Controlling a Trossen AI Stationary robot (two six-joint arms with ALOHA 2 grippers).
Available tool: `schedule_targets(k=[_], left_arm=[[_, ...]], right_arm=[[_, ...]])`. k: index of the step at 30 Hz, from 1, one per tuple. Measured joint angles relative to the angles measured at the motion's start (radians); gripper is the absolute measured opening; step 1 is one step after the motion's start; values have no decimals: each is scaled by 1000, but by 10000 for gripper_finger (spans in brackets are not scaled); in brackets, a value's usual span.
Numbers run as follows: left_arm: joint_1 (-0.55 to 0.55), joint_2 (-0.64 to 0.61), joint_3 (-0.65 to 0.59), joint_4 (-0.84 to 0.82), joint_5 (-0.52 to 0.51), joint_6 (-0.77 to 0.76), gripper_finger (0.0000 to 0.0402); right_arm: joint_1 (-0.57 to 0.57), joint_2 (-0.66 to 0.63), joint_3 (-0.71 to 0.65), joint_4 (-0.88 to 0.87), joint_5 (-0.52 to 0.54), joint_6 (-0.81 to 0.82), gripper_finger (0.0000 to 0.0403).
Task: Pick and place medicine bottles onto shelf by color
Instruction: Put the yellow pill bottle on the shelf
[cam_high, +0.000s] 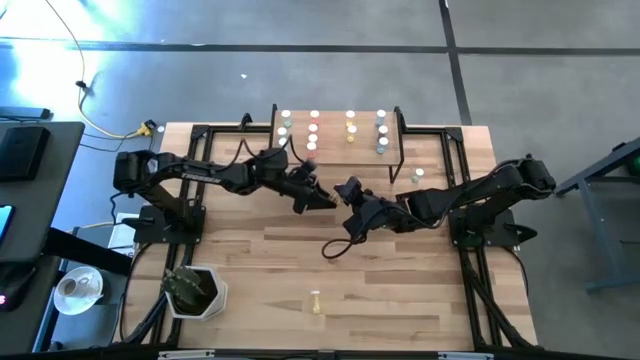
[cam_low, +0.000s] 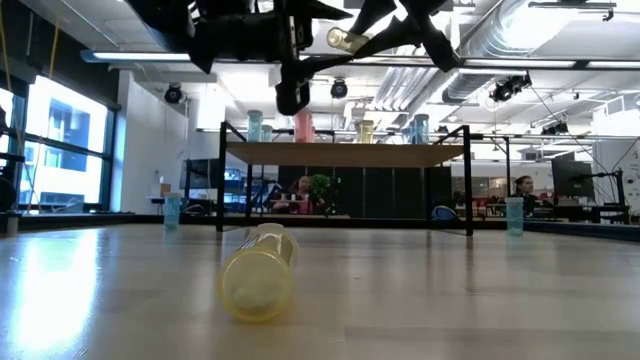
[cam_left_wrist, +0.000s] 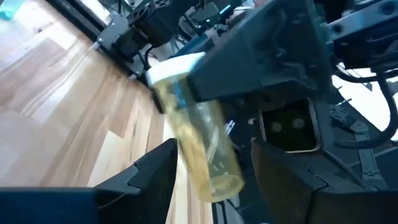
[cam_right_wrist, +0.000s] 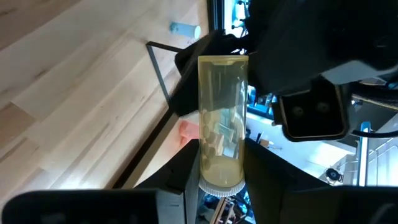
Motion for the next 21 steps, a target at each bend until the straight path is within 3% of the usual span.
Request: schedule_targets(k=[21], left_arm=[[-6, -3, -1, -14, 0, 19, 109]], right_arm=[[0, 0, 0, -5, -2, -3, 92]])
